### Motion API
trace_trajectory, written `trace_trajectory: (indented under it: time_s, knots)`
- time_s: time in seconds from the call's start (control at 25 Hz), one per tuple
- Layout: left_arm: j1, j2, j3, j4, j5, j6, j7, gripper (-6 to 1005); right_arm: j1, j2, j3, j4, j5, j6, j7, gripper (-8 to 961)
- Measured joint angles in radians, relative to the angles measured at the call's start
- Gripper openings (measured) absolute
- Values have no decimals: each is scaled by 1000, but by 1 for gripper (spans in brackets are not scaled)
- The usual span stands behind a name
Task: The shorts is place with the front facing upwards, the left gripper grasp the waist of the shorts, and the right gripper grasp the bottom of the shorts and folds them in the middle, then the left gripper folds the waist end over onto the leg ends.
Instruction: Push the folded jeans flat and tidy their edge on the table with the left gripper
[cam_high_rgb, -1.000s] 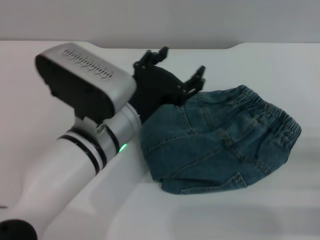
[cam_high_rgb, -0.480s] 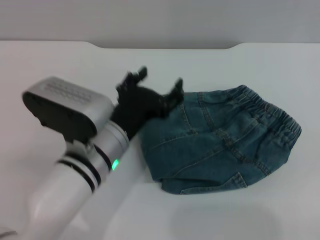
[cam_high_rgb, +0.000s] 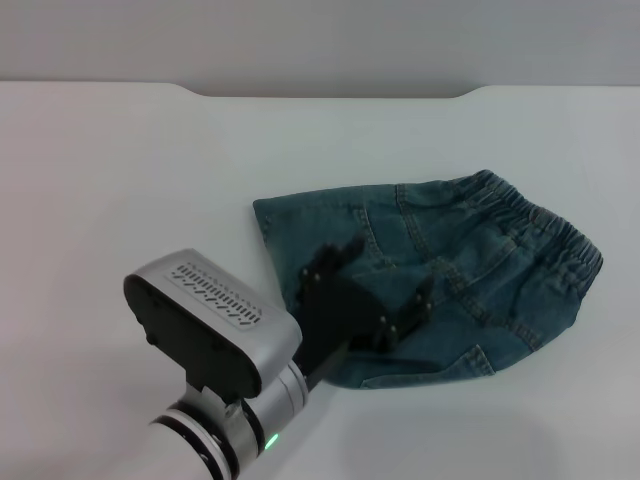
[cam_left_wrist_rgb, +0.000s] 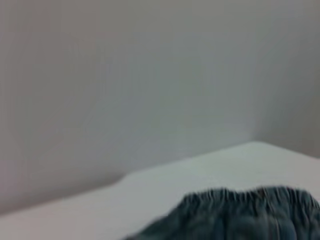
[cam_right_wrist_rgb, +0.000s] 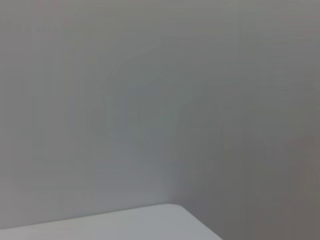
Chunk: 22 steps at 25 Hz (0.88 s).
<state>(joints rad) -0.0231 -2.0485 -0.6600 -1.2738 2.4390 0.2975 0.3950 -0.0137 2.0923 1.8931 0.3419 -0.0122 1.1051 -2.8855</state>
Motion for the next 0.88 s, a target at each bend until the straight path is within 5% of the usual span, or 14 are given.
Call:
trace_trajectory:
  time_s: [0.44, 0.88]
  knots:
    - [-57, -1, 32, 55, -3, -35, -74, 832, 17, 0, -10, 1, -4, -1, 0, 0]
    - [-120, -9, 40, 127, -3, -23, -155, 396, 23, 0, -9, 7, -5, 1, 0, 1]
